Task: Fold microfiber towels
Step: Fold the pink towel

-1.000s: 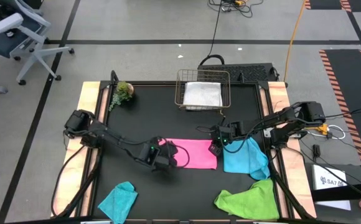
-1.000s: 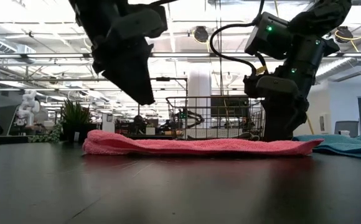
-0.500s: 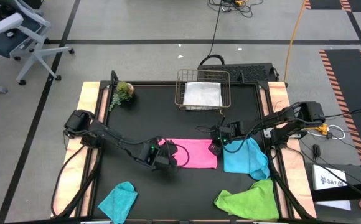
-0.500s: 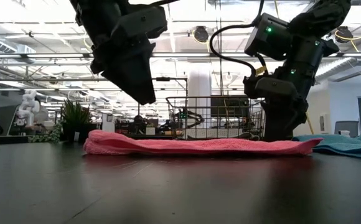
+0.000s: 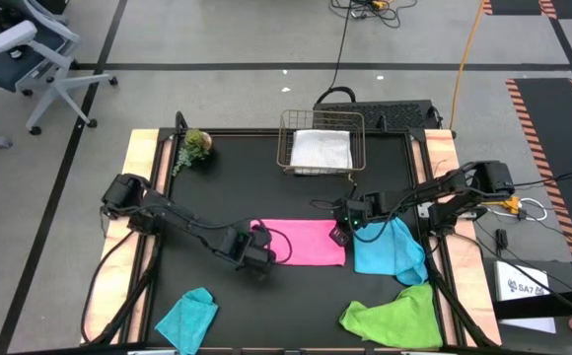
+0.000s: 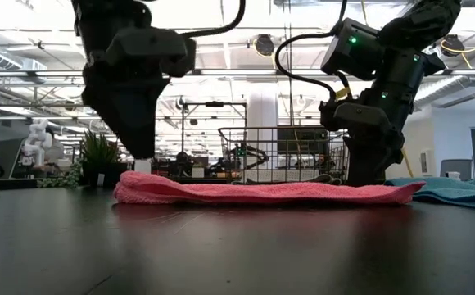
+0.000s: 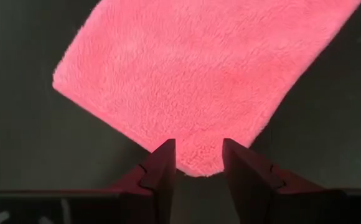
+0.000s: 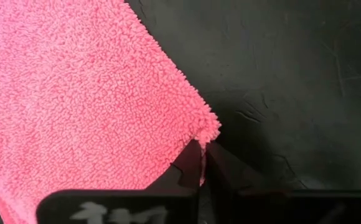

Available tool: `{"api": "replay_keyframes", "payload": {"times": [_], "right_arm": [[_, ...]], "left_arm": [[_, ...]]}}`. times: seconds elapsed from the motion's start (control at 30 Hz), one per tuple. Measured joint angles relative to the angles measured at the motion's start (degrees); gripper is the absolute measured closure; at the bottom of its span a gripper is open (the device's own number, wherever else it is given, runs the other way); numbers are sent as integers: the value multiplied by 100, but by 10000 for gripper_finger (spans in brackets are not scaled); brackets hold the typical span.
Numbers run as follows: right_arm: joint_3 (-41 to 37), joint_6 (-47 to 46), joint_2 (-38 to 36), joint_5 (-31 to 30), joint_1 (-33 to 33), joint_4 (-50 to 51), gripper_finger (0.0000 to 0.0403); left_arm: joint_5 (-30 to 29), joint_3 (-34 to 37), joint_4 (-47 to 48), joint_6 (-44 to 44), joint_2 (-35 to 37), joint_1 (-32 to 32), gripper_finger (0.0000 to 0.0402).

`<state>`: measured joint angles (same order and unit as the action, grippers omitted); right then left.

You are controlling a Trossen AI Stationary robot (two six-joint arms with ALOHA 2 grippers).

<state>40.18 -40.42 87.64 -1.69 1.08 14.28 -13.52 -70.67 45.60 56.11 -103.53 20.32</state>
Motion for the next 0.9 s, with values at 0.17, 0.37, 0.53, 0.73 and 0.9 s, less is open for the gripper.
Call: {"api": "replay_keyframes", "payload": {"times": [0.17, 0.37, 0.53, 0.73, 0.9], "right_arm": [[0, 2, 0, 2, 0, 4, 400], [0, 11, 0, 5, 0, 9, 400], [0, -57, 0, 16, 0, 7, 401], [15, -90, -196, 163, 8, 47, 402], [157, -236, -640, 132, 7, -32, 402]], "left_arm": [[0, 432, -433, 314, 0, 43, 268], [253, 1050, -996, 661, 10, 53, 268], [179, 1241, -1324, 807, 42, 123, 268], [183, 1248, -1401, 776, 33, 128, 268], [234, 1248, -1428, 626, 26, 126, 268]]}}
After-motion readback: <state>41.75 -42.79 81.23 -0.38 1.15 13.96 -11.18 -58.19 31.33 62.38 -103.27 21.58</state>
